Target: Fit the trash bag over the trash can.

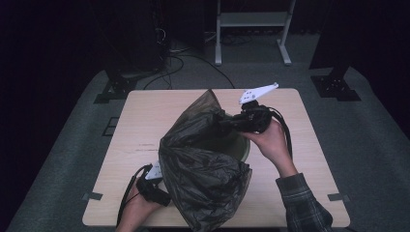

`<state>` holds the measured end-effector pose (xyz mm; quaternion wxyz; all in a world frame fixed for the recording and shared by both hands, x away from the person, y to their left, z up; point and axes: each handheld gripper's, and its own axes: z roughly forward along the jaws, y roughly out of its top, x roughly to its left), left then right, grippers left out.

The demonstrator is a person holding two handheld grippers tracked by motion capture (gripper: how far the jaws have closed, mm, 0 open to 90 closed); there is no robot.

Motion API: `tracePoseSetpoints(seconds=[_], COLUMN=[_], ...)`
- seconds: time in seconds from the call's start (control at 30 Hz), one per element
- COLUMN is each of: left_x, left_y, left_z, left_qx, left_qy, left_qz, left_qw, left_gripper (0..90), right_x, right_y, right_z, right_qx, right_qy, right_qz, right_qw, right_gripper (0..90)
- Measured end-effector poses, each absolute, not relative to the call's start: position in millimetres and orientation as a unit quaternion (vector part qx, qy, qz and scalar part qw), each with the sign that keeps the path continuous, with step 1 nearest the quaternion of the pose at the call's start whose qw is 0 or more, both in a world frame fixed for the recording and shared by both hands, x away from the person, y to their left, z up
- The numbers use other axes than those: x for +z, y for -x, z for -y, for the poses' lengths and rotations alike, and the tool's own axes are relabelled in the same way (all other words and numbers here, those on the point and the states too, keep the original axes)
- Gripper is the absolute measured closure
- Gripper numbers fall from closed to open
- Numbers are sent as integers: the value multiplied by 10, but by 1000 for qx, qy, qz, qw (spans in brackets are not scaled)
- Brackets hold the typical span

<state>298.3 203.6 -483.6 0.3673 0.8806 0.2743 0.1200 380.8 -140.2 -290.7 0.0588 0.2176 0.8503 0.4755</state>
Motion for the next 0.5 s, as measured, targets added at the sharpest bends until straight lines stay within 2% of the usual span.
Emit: tracePoseSetpoints(seconds=[0.07, 0.17, 0.27, 0.5], left_x=[-4836, -4835, -4836, -4836], left_y=[-2983, -2983, -2983, -2984], left_z=[-2036, -2036, -2036, -2036], left_qx=[120, 120, 120, 120], left_qy=[-881, -881, -881, -881], left_qz=[-274, -274, -274, -274], left_qw=[367, 367, 367, 367], left_gripper=[0, 0, 0, 0], right_x=[-2931, -2947, -2905, -2739], right_y=[-3782, -3737, -3684, -3771], right_z=[1378, 1421, 1516, 1632], right_qx=[463, 465, 472, 501], right_qy=[-216, -219, -222, -235], right_qz=[-858, -855, -850, -827], right_qw=[60, 63, 75, 96], right_gripper=[822, 676, 587, 466])
